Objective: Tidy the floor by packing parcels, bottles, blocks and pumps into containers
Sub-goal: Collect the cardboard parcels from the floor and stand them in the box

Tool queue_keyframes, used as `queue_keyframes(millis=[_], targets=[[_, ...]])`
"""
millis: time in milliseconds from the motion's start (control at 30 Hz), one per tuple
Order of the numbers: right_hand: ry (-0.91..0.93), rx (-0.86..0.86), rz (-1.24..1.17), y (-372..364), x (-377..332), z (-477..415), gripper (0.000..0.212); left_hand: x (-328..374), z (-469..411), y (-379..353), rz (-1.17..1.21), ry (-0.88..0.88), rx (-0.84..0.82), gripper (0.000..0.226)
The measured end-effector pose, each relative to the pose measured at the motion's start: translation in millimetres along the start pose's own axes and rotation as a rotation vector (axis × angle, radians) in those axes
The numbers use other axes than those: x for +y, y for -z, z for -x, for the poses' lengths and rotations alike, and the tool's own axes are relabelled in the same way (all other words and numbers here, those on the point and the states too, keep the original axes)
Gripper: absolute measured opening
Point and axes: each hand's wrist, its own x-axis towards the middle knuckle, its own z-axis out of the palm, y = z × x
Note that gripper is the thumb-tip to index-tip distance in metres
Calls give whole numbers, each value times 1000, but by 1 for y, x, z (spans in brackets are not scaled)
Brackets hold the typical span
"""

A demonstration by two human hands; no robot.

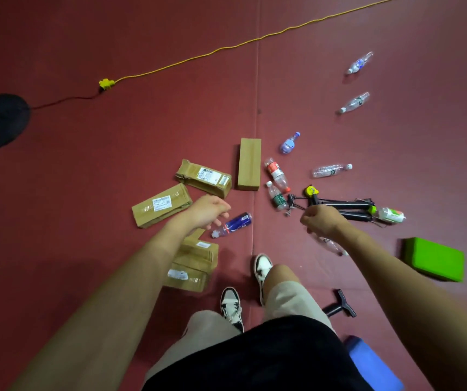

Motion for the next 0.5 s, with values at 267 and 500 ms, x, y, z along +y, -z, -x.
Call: queue_keyframes(millis=[267, 500], targets=[[-21, -67, 110, 23, -51, -190, 34, 17, -170, 60, 144, 130, 79, 21], [-107, -66, 68, 8, -68, -378, 33, 7, -364, 71, 211, 139, 352, 39]])
